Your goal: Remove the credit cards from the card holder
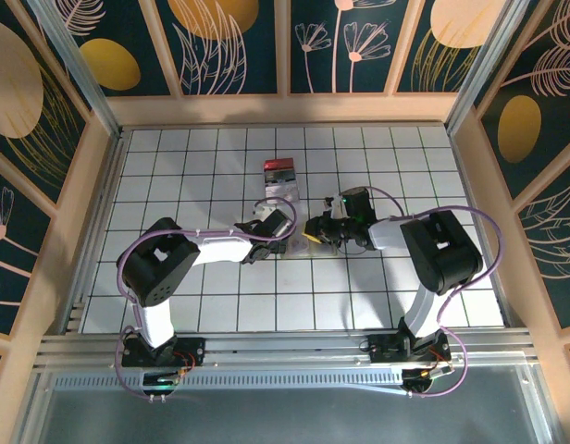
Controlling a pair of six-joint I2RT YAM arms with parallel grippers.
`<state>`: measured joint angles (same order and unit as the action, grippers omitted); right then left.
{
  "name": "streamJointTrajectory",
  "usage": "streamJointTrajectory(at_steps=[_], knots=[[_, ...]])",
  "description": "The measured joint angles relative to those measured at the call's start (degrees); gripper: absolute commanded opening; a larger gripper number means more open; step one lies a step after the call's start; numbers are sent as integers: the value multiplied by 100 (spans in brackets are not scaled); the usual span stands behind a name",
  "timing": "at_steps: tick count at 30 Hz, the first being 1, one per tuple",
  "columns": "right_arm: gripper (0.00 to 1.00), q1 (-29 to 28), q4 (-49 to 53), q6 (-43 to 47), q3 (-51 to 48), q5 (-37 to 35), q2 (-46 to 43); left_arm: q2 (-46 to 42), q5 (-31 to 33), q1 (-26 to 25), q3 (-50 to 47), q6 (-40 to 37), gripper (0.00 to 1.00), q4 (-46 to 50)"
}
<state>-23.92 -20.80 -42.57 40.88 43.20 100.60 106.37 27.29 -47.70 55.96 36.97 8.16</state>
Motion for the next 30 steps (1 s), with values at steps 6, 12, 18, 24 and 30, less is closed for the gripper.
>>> streamJointTrajectory(at_steps=[6, 12, 18, 24, 30], knots=[[12, 0, -7, -17, -17, 2, -9, 4, 17, -7, 0, 22, 99, 0], [9, 17, -2, -20, -17, 0, -9, 9, 17, -9, 9, 24, 99, 0], [9, 72, 39, 4, -39, -11, -63, 9, 20, -9, 9, 33, 99, 0], [9, 111, 164, 35, -46, -72, -107, 11, 20, -9, 9, 66, 99, 0], [9, 111, 295, 153, -46, -175, -114, 9, 20, -9, 9, 68, 99, 0]])
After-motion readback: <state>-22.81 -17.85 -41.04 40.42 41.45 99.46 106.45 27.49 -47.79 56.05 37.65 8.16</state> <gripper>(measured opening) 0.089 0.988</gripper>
